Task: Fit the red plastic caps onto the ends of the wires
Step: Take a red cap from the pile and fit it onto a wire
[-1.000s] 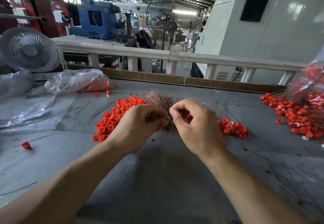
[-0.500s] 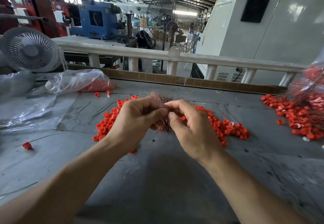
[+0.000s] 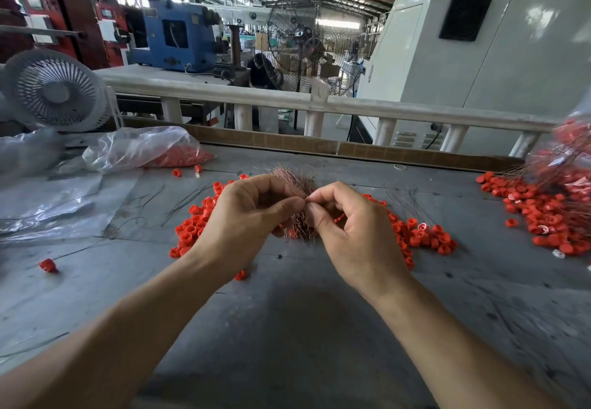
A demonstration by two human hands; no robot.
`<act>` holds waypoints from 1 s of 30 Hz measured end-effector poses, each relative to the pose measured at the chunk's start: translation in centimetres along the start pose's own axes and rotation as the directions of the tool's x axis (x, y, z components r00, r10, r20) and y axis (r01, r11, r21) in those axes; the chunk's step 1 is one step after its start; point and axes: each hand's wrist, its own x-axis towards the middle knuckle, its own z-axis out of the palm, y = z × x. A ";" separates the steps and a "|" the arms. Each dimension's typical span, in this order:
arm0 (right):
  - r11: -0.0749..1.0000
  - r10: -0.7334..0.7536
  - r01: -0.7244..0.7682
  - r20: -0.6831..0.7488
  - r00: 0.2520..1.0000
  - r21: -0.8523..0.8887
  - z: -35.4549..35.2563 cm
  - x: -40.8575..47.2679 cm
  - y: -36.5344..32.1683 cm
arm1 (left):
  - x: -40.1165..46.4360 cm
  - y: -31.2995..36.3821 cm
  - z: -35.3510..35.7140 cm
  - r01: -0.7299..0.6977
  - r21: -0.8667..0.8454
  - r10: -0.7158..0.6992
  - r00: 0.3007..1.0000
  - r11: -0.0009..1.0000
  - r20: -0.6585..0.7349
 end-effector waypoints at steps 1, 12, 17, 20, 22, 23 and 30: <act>1.000 -0.002 0.002 0.006 1.000 -0.006 0.0 0.0 0.0 | 0.0 0.0 0.0 -0.005 0.008 0.005 1.000 1.000 0.004; 1.000 0.019 -0.021 0.104 0.994 0.013 -0.1 0.0 0.1 | 0.2 -0.4 -0.1 -0.033 0.090 0.040 0.995 0.995 -0.086; 1.000 0.015 -0.014 0.102 0.995 -0.008 -0.1 -0.1 -0.1 | 0.2 -0.6 -0.1 -0.020 0.085 0.027 0.996 0.996 -0.087; 0.999 0.023 -0.021 0.090 0.996 -0.024 0.1 -0.2 -0.1 | 0.1 -0.7 0.0 -0.001 0.077 0.007 0.997 0.997 -0.074; 0.999 0.026 -0.024 0.080 0.996 -0.026 0.2 -0.2 -0.2 | 0.1 -0.7 0.0 0.004 0.081 0.002 0.998 0.997 -0.069; 0.999 0.027 -0.025 0.079 0.997 -0.024 0.2 -0.2 -0.2 | 0.1 -0.7 0.0 0.005 0.080 0.000 0.998 0.997 -0.067; 1.000 0.028 -0.027 0.072 0.997 -0.017 0.1 -0.3 -0.3 | 0.0 -0.3 0.1 0.018 0.046 -0.015 0.997 0.999 -0.072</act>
